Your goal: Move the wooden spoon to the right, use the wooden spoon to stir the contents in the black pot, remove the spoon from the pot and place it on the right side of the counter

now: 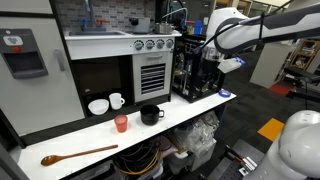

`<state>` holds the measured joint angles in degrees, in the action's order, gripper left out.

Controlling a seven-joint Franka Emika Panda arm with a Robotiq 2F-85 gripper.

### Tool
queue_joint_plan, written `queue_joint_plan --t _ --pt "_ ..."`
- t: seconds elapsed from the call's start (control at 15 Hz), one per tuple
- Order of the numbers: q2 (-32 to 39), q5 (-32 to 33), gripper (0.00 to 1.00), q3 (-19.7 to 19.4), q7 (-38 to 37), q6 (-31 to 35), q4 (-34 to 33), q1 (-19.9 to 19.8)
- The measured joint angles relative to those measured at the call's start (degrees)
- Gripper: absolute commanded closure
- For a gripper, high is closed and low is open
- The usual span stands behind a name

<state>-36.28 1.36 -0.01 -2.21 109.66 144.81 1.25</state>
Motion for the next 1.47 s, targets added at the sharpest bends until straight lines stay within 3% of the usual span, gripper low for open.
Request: queue_joint_plan --t 0.33,0.73,1.13,1.47 --pt "0.5 -0.1 0.0 0.0 2.1 1.5 0.0 0.6" --pt "7.5 -0.1 0.0 0.2 13.0 9.0 -2.9 6.2" --pt "21.4 -0.1 0.0 2.5 24.5 11.6 -13.3 11.5" --pt "34.1 0.0 0.0 6.5 31.3 11.6 -24.4 12.7"
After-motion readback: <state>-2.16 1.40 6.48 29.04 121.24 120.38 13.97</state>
